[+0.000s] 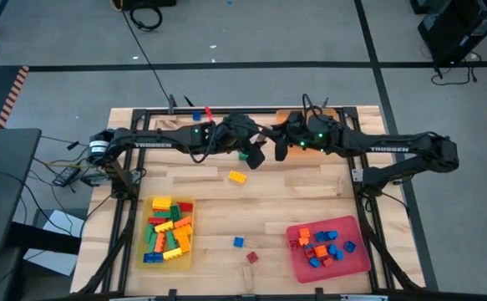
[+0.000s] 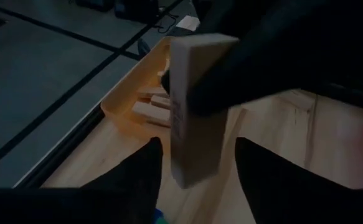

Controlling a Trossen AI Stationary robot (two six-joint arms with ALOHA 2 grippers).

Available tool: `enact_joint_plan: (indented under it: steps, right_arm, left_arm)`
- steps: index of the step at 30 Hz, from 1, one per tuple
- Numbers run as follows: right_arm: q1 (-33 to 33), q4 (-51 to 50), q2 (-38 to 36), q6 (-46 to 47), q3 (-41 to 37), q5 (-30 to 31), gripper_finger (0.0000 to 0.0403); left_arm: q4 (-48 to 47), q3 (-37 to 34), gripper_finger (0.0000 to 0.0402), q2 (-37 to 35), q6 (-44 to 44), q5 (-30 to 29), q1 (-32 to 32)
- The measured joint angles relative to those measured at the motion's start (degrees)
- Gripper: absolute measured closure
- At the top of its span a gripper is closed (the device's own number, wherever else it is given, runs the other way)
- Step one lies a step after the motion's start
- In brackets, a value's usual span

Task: Sort blocks by size
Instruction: Put the brown block into the orange bin

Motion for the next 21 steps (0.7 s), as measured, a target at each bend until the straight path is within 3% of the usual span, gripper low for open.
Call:
enact_joint_plan:
  steps: [12,21]
  right_arm:
    - [-6.29,-14.14,-3.53,4.41,0.07,4.3,0.0324]
    - [-15.93,-29.1,-3.31,7.68,0.07,4.91,0.0324]
  left_arm:
    - [0.15,-0.02,0.0183,0.0,2.86,-0.24,0.11]
    - [-0.83,-0.07,0.0183,0.0,2.76,-0.32,-0.02]
